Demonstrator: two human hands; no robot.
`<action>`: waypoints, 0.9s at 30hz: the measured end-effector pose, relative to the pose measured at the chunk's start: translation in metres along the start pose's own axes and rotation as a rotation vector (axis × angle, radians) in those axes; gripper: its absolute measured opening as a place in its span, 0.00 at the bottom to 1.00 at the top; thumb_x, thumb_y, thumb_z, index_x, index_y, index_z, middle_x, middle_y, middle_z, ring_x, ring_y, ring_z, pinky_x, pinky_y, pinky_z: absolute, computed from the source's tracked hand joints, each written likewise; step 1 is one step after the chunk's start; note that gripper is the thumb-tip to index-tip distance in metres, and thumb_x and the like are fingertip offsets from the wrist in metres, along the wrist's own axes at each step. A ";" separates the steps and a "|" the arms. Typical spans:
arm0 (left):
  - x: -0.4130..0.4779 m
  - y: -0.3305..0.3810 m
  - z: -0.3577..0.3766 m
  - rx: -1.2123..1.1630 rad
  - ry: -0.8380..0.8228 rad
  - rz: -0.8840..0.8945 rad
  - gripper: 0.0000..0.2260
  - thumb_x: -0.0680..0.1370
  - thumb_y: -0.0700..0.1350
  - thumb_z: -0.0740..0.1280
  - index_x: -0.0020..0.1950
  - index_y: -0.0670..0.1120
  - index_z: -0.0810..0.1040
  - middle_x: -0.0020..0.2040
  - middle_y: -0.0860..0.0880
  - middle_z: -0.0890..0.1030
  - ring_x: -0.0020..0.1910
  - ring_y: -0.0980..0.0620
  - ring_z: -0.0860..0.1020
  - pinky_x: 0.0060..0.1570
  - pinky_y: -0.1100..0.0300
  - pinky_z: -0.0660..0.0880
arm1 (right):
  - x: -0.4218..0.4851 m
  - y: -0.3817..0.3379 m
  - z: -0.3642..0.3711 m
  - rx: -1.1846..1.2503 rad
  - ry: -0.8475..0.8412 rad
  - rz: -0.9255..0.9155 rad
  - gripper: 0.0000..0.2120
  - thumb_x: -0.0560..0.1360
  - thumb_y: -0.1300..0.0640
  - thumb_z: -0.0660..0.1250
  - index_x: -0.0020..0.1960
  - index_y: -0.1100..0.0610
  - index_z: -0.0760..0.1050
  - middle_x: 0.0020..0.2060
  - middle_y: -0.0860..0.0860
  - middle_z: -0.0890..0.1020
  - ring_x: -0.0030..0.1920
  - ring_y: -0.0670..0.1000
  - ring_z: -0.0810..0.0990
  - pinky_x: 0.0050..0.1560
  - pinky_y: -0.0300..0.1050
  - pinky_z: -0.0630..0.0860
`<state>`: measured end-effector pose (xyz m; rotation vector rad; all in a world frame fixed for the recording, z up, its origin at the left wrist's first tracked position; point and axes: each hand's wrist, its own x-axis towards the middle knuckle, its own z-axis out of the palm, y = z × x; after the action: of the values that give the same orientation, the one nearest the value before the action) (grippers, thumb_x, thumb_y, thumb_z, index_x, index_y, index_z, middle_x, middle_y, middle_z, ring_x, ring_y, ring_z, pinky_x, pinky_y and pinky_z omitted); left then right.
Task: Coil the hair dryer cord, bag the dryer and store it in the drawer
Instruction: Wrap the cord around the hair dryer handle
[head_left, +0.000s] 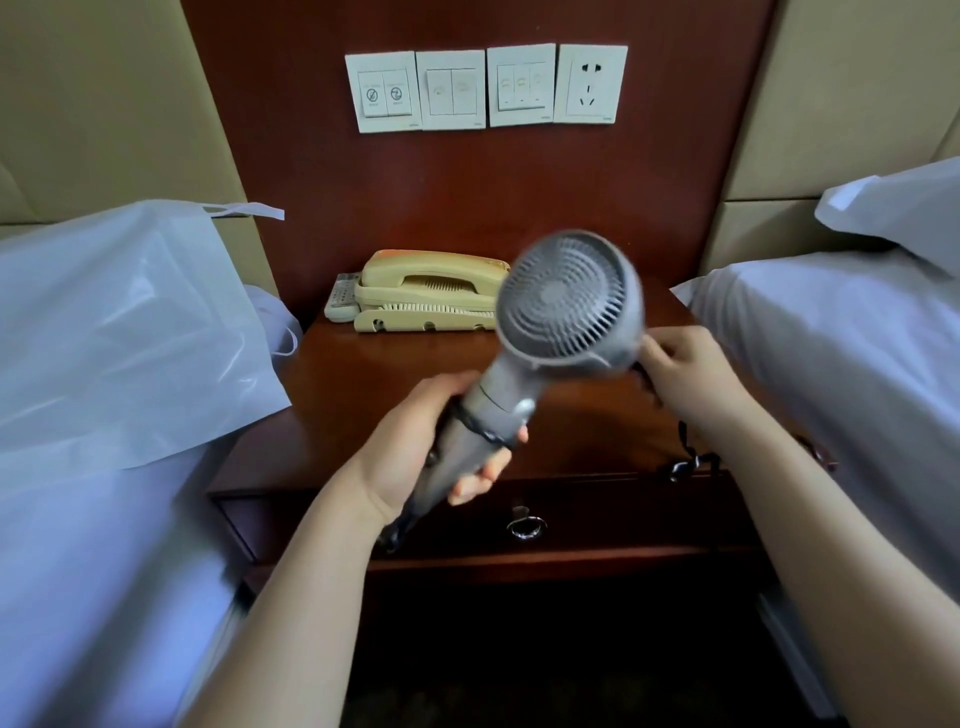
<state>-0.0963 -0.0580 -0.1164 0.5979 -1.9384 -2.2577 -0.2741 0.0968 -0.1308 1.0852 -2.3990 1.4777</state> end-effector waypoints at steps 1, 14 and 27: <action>-0.004 -0.003 -0.004 -0.123 -0.081 0.023 0.24 0.79 0.49 0.48 0.35 0.36 0.75 0.20 0.45 0.71 0.14 0.51 0.68 0.15 0.63 0.61 | -0.001 0.000 0.002 -0.030 -0.019 0.001 0.23 0.78 0.55 0.59 0.27 0.64 0.70 0.19 0.50 0.70 0.20 0.45 0.68 0.28 0.41 0.64; 0.003 -0.008 -0.027 -0.428 0.155 0.155 0.14 0.77 0.54 0.56 0.47 0.43 0.73 0.30 0.47 0.71 0.19 0.55 0.67 0.19 0.68 0.62 | -0.038 -0.054 0.012 -0.117 -0.623 -0.084 0.16 0.80 0.52 0.55 0.34 0.50 0.70 0.24 0.47 0.73 0.24 0.44 0.68 0.30 0.38 0.67; 0.002 -0.001 -0.010 -0.144 0.528 0.313 0.05 0.76 0.46 0.65 0.44 0.44 0.75 0.29 0.45 0.74 0.20 0.53 0.69 0.20 0.65 0.64 | -0.033 -0.045 0.017 -0.113 -0.025 -0.027 0.16 0.79 0.56 0.56 0.34 0.56 0.72 0.27 0.50 0.81 0.27 0.41 0.78 0.34 0.34 0.72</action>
<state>-0.0939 -0.0679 -0.1192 0.7217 -1.4807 -1.7976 -0.2177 0.0874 -0.1218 1.1119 -2.4414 1.3104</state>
